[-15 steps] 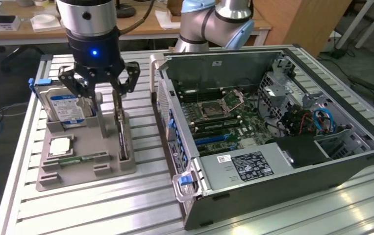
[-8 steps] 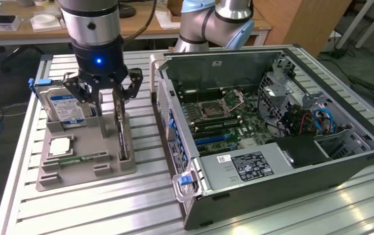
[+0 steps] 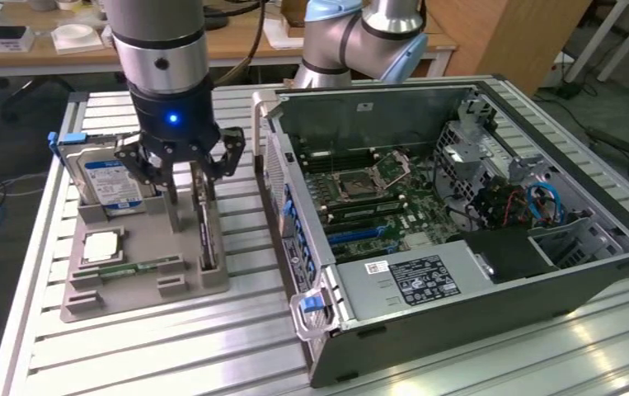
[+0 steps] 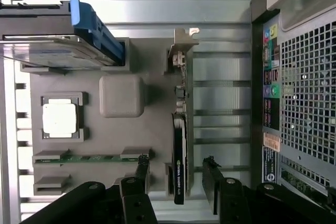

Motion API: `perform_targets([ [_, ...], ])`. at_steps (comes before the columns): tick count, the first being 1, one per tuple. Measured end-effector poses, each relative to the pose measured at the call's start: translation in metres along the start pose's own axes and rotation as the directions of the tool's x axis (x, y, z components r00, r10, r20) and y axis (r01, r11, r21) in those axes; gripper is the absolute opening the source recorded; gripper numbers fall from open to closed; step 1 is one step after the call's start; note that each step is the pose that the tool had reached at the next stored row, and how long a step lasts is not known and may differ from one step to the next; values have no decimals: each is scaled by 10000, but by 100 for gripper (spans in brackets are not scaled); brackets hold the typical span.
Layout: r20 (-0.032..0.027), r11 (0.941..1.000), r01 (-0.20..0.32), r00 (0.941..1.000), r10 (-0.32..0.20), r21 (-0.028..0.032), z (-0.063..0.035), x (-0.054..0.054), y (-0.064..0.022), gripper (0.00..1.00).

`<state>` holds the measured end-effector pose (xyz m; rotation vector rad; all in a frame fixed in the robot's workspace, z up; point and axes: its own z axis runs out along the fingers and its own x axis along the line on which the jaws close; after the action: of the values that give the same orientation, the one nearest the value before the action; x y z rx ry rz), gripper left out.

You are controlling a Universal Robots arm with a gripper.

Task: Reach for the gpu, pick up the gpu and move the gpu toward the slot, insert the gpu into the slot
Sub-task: 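Pick up the gpu and move the gpu toward the slot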

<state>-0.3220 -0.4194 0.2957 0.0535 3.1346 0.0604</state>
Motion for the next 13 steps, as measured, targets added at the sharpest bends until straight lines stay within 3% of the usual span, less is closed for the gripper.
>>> perform_targets([
  [13,103,9999,-142,9998,142,-3,233,-36,-91,53],
])
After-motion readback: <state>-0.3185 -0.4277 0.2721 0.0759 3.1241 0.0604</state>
